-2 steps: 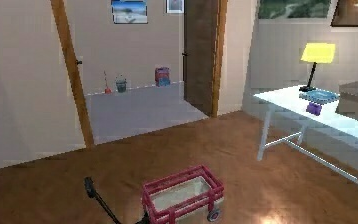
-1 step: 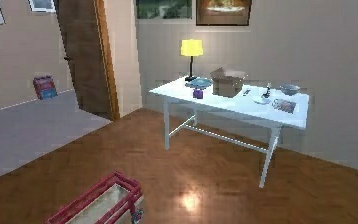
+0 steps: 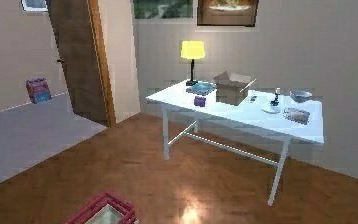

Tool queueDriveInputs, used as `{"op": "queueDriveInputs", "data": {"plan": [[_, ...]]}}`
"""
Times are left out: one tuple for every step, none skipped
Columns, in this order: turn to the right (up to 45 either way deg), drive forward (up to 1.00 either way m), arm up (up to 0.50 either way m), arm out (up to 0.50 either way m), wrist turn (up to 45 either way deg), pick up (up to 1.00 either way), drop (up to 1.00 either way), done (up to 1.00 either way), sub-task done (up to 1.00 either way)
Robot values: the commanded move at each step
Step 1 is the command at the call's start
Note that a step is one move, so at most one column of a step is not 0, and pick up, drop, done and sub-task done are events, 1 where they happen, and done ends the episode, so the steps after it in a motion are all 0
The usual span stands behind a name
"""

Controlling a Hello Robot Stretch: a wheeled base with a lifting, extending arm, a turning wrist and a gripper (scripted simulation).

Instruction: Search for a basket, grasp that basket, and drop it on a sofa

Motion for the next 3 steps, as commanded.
{"op": "queueDriveInputs", "data": {"plan": [[12.0, 0.00, 0.00, 0.00, 0.0, 0.00, 0.00, 0.00, 0.00], [0.0, 0.90, 0.00, 0.00, 0.0, 0.00, 0.00, 0.00, 0.00], [24.0, 0.00, 0.00, 0.00, 0.0, 0.00, 0.00, 0.00, 0.00]]}}
